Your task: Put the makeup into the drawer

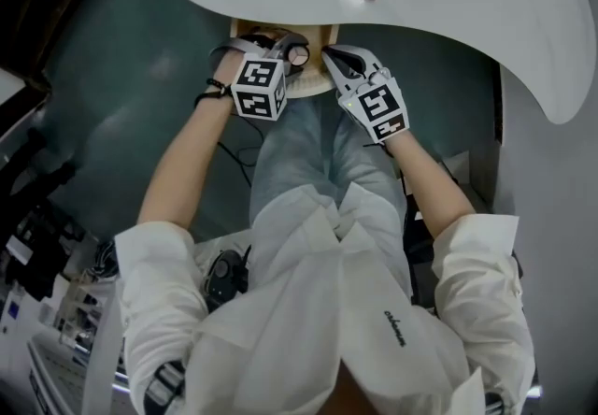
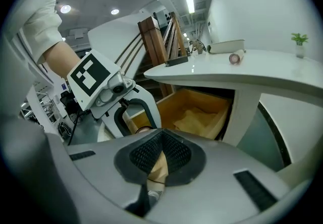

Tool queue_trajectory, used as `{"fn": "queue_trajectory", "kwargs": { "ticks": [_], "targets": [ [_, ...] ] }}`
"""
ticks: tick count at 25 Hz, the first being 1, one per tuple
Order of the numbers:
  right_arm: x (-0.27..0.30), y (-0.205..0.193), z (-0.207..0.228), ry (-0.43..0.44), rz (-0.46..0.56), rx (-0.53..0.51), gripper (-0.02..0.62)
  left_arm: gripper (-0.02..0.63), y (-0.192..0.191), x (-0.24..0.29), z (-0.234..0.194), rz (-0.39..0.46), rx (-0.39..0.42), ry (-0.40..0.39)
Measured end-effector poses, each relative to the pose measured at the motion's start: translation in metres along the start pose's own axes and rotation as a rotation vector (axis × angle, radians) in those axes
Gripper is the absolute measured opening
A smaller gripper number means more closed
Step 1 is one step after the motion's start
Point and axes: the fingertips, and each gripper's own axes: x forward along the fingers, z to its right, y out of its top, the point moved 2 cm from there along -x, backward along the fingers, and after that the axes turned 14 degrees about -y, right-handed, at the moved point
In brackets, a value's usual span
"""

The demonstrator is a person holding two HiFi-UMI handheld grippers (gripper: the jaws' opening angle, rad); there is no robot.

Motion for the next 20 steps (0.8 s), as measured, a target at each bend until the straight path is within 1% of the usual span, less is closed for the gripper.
{"fn": "queue_trajectory", "kwargs": {
  "ticks": [4, 10, 15, 20],
  "targets": [
    [0.006, -0.008, 0.006, -0.007, -0.007, 0.006, 0.017, 0.245, -0.007, 0.021, -0.009, -0.048, 0.035, -0.032],
    [0.011, -0.017, 0.008, -0.004, -0.013, 0.015, 0.017, 0.245, -0.018, 0.052, -0.014, -0.103, 0.08, -0.115],
    [0.013, -0.021, 0.009, -0.002, -0.011, 0.036, 0.017, 0.246, -0.03, 0.073, -0.016, -0.119, 0.09, -0.146],
    [0.015, -0.024, 0.01, -0.005, -0.007, 0.052, 0.017, 0.246, -0.037, 0.089, -0.02, -0.111, 0.071, -0.151]
  ]
}}
